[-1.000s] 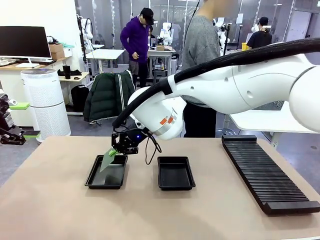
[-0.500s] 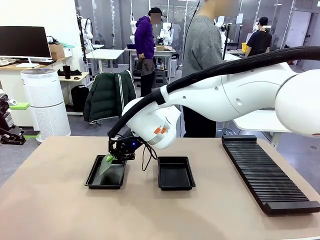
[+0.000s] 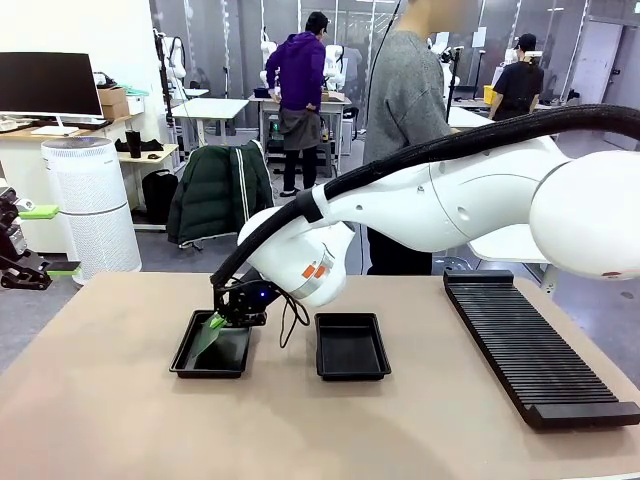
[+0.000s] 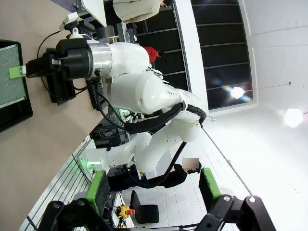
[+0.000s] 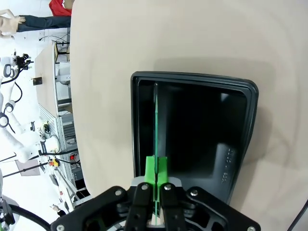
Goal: Inspect and transfer BCBs to ESD trays.
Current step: Pick up the Blank PCB from the PCB Rack and place it in the left ESD tray.
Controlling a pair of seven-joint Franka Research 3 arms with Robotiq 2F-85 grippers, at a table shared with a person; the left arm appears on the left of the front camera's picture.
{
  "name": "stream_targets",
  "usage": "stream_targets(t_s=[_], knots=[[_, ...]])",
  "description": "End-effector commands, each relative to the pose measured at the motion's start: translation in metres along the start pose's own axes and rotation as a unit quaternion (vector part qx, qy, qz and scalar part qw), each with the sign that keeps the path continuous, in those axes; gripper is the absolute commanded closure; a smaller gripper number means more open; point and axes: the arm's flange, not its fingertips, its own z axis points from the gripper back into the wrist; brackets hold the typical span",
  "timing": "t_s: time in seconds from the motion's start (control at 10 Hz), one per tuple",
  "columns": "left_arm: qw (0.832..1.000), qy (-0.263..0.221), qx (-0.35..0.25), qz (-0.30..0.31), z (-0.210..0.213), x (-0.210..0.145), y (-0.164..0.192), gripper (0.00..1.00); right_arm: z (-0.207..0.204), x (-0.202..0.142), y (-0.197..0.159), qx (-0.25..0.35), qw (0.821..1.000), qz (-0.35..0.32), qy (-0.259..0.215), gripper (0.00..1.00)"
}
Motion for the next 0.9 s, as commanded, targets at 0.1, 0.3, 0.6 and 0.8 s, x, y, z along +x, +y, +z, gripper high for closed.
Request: stream_targets(t_s=[0.1, 0.3, 0.6, 0.8], knots=[[1.0, -0.002, 0.0, -0.002, 0.001, -0.001, -0.001, 0.0, -0.004, 0.0, 0.007, -0.008, 1.0, -0.022, -0.001, 0.98], [1.0, -0.002, 0.0, -0.002, 0.001, -0.001, -0.001, 0.0, -0.005, 0.0, 0.008, -0.026, 0.999, -0.032, 0.012, 0.92], [1.0, -0.002, 0.0, -0.002, 0.001, -0.001, -0.001, 0.0, -0.003, 0.003, 0.014, -0.052, 0.998, -0.036, 0.024, 0.69], [1.0, -0.002, 0.0, -0.002, 0.001, -0.001, -0.001, 0.0, -0.002, 0.005, 0.023, -0.08, 0.996, -0.035, 0.031, 0.56]])
